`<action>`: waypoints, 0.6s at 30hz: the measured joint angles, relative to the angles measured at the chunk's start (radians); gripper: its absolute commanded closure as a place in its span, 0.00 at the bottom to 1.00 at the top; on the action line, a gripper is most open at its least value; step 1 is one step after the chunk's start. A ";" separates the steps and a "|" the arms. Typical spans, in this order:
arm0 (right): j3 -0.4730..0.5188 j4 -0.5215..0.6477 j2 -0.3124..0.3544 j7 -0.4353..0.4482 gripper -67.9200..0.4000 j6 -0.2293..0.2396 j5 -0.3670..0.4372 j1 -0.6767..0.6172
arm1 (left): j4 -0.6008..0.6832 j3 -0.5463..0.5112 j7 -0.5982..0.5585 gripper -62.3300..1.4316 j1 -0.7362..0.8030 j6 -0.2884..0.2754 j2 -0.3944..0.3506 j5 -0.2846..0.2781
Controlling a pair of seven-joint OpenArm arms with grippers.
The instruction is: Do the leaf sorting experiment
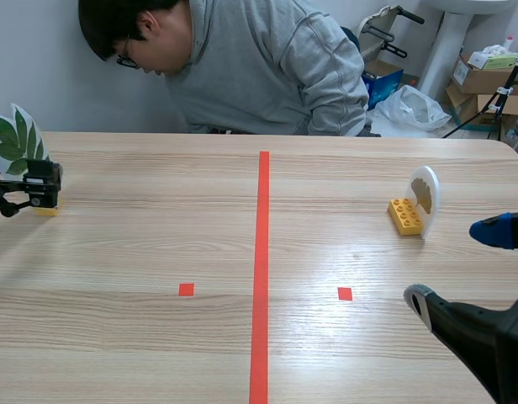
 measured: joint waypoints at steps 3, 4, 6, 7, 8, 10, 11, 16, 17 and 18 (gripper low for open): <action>0.000 0.000 0.000 0.000 0.06 0.000 0.000 0.000 | 0.005 0.000 -0.002 0.02 0.020 -0.020 -0.005 0.000; 0.000 0.000 0.000 0.000 0.06 0.000 0.000 0.000 | 0.014 0.000 -0.004 0.02 0.035 -0.037 -0.012 0.000; 0.000 0.000 0.000 0.000 0.06 0.000 0.000 0.000 | 0.053 0.000 -0.005 0.02 0.082 -0.076 -0.035 -0.001; 0.000 0.000 0.000 0.000 0.06 0.000 0.000 0.000 | 0.082 0.000 -0.005 0.02 0.113 -0.090 -0.051 -0.007; 0.000 0.000 0.000 0.000 0.06 0.000 0.000 0.000 | 0.120 0.000 -0.004 0.02 0.148 -0.103 -0.071 -0.020; 0.000 0.000 0.000 -0.001 0.06 0.000 0.000 0.000 | 0.214 0.000 0.001 0.02 0.225 -0.107 -0.117 -0.052; 0.000 0.000 0.000 -0.002 0.06 0.000 0.000 0.000 | 0.270 0.000 0.002 0.02 0.269 -0.109 -0.143 -0.071; 0.000 0.000 0.000 -0.003 0.06 0.000 0.000 0.000 | 0.615 -0.038 0.005 0.02 0.544 -0.121 -0.261 -0.106; 0.000 0.000 0.000 -0.003 0.06 0.000 0.000 0.000 | 0.687 -0.057 0.006 0.02 0.607 -0.129 -0.274 -0.106; 0.000 0.000 0.000 -0.003 0.06 0.000 0.000 0.000 | 0.758 -0.079 0.006 0.02 0.673 -0.145 -0.284 -0.106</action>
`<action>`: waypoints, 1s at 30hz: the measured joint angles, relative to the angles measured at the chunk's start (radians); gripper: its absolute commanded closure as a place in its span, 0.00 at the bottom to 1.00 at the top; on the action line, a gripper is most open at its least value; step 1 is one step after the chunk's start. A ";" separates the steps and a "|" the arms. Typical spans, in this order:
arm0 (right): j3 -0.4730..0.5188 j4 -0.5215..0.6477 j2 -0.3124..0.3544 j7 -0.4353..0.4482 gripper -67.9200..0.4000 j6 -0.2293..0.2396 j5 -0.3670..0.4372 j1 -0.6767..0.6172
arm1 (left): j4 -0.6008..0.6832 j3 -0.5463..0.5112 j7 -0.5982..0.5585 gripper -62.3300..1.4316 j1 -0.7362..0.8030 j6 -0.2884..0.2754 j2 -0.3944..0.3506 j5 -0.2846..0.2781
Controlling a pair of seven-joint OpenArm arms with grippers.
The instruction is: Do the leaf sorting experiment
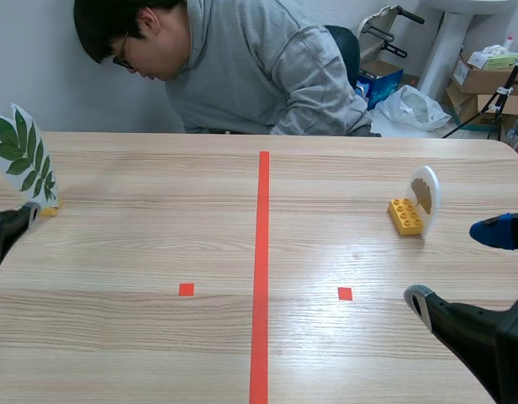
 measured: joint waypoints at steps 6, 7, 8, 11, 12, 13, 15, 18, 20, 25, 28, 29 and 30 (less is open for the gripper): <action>0.000 0.000 0.000 0.000 0.06 0.000 0.000 0.000 | 0.377 -0.100 0.030 0.02 0.352 -0.058 -0.006 -0.080; 0.000 0.000 0.000 0.000 0.06 0.000 0.000 0.000 | 0.429 -0.105 0.048 0.02 0.396 -0.059 -0.006 -0.098; 0.000 0.000 0.000 0.000 0.06 0.000 0.000 0.000 | 0.475 -0.106 0.051 0.02 0.433 -0.058 -0.001 -0.099; 0.000 0.000 0.000 0.000 0.06 0.000 0.000 0.000 | 0.594 -0.107 0.082 0.02 0.517 -0.057 0.021 -0.105; 0.000 0.000 0.000 0.000 0.06 0.000 0.000 0.000 | 0.628 -0.107 0.100 0.02 0.537 -0.050 0.033 -0.105; 0.000 0.000 0.000 0.000 0.06 0.000 0.000 0.000 | 0.657 -0.107 0.114 0.02 0.552 -0.048 0.048 -0.105; 0.000 0.000 0.000 0.000 0.06 0.000 0.000 0.000 | 0.707 -0.107 0.146 0.02 0.578 -0.047 0.082 -0.104; 0.000 0.000 0.000 0.000 0.06 0.000 0.000 0.000 | 0.768 -0.107 0.184 0.02 0.609 -0.040 0.129 -0.102; 0.000 0.000 0.000 0.000 0.06 0.000 0.000 0.000 | 0.792 -0.107 0.206 0.02 0.621 -0.039 0.153 -0.091; 0.000 0.000 0.000 0.000 0.06 0.000 0.000 0.000 | 0.796 -0.107 0.237 0.02 0.620 -0.039 0.202 -0.074; 0.000 0.000 0.000 0.000 0.06 0.000 0.000 0.000 | 0.789 -0.107 0.245 0.02 0.617 -0.039 0.219 -0.075; 0.000 0.000 0.000 0.000 0.06 0.000 0.000 0.000 | 0.786 -0.107 0.249 0.02 0.617 -0.039 0.221 -0.075; 0.000 0.000 0.000 0.000 0.06 0.000 0.000 0.000 | 0.785 -0.107 0.251 0.02 0.617 -0.039 0.221 -0.075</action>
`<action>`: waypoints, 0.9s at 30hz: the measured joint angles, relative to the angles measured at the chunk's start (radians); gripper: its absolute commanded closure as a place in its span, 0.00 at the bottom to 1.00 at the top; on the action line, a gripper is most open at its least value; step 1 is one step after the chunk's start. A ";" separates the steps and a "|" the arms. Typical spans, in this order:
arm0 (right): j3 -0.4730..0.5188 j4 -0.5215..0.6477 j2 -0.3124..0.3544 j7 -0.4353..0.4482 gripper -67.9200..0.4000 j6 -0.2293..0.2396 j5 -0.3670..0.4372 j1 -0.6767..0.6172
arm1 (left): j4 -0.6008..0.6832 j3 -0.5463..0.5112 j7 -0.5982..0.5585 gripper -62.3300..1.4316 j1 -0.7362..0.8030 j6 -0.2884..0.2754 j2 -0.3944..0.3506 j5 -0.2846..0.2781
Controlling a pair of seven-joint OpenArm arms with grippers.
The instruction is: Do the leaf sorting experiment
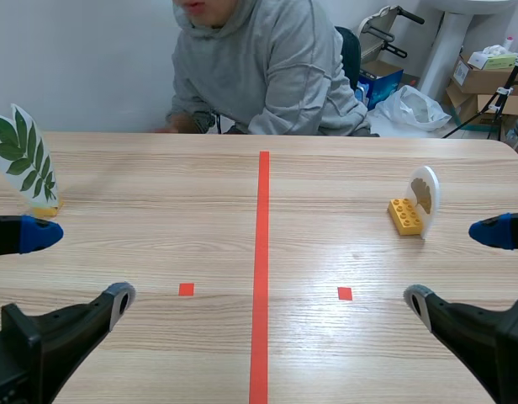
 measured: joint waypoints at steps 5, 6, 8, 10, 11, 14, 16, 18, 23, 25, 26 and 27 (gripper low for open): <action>0.000 0.000 0.000 -0.004 0.06 0.000 0.000 0.000 | -0.004 0.000 0.015 0.02 0.000 0.000 0.000 0.000; 0.000 0.000 0.000 -0.011 0.06 0.000 0.000 0.000 | -0.004 0.000 0.015 0.02 0.000 0.000 0.000 0.000; 0.000 0.000 0.000 -0.016 0.06 0.000 0.000 0.000 | -0.004 0.000 0.015 0.02 0.000 0.000 0.000 0.000; 0.000 0.000 0.000 -0.016 0.06 0.000 0.000 0.000 | -0.004 0.000 0.015 0.02 0.000 0.000 0.000 0.000; 0.000 0.000 0.000 -0.016 0.06 0.000 0.000 0.000 | -0.004 0.000 0.015 0.02 0.000 0.000 0.000 0.000; 0.000 0.000 0.000 -0.016 0.06 0.000 0.000 0.000 | -0.004 0.000 0.015 0.02 0.000 0.000 0.000 0.000; 0.000 0.000 0.000 -0.016 0.06 0.000 0.000 0.000 | -0.004 0.000 0.015 0.02 0.000 0.000 0.000 0.000; 0.000 0.000 0.000 -0.016 0.06 0.000 0.000 0.000 | -0.004 0.000 0.015 0.02 0.000 0.000 0.000 0.000; 0.000 0.000 0.000 -0.016 0.06 0.000 0.000 0.000 | -0.004 0.000 0.015 0.02 0.000 0.000 0.000 0.000; 0.000 0.000 0.000 -0.016 0.06 0.000 0.000 0.000 | -0.004 0.000 0.015 0.02 0.000 0.000 0.000 0.000; 0.000 0.000 0.000 -0.016 0.06 0.000 0.000 0.000 | -0.004 0.000 0.015 0.02 0.000 0.000 0.000 0.000; 0.000 0.000 0.000 -0.016 0.06 0.000 0.000 0.000 | -0.004 0.000 0.015 0.02 0.000 0.000 0.000 0.000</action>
